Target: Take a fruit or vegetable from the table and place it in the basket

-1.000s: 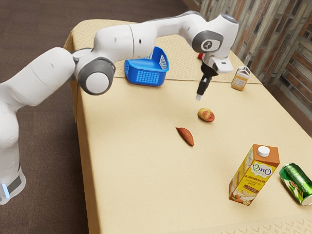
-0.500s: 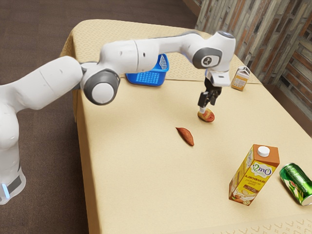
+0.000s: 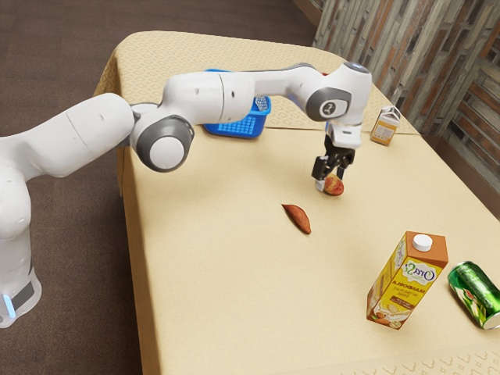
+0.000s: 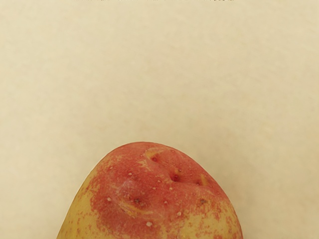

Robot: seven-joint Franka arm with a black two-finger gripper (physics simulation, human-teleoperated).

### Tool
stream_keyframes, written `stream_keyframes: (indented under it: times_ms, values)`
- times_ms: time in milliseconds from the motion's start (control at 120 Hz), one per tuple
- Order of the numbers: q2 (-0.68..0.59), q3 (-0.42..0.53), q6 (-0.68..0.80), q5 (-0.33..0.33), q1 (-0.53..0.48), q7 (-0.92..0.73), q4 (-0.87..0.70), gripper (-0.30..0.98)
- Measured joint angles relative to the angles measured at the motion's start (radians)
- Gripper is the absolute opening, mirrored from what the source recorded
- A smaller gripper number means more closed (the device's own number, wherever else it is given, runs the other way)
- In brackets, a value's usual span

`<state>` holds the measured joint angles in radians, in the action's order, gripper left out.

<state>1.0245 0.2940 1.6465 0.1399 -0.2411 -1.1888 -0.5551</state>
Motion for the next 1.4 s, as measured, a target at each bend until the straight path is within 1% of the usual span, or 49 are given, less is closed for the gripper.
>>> stream_keyframes:
  times_ms: [92,117,250,300,375,433,483,550,617,683,717,758,883,1083,1200,1400]
  values:
    - [0.002,0.0,0.006,-0.006,-0.001,-0.015,-0.015,0.66]
    - [0.002,0.0,0.007,-0.007,-0.001,-0.019,-0.017,0.64]
    - [-0.003,-0.002,0.01,-0.007,0.0,-0.036,-0.019,0.37]
    - [-0.005,-0.004,0.012,-0.004,0.001,-0.041,-0.019,0.31]
    - [-0.007,-0.009,0.013,0.0,0.002,-0.048,-0.019,0.3]
    - [-0.033,-0.045,0.0,0.003,0.008,-0.051,-0.019,0.28]
    - [-0.123,-0.098,-0.026,0.005,0.025,-0.048,-0.056,0.27]
    - [-0.325,-0.135,-0.055,0.006,0.029,-0.034,-0.223,0.3]
    - [-0.512,-0.172,-0.075,0.002,0.006,-0.018,-0.397,0.3]
    - [-0.694,-0.248,-0.083,-0.019,-0.03,-0.001,-0.57,0.3]
    - [-0.754,-0.291,-0.075,-0.028,-0.044,0.009,-0.634,0.31]
    - [-0.79,-0.326,-0.057,-0.042,-0.07,0.023,-0.686,0.31]
    - [-0.807,-0.409,0.002,-0.088,-0.153,0.058,-0.766,0.3]
    - [-0.747,-0.427,0.072,-0.137,-0.285,0.097,-0.79,0.29]
    - [-0.737,-0.427,0.09,-0.154,-0.299,0.112,-0.791,0.29]
    - [-0.722,-0.423,0.114,-0.172,-0.292,0.124,-0.786,0.3]
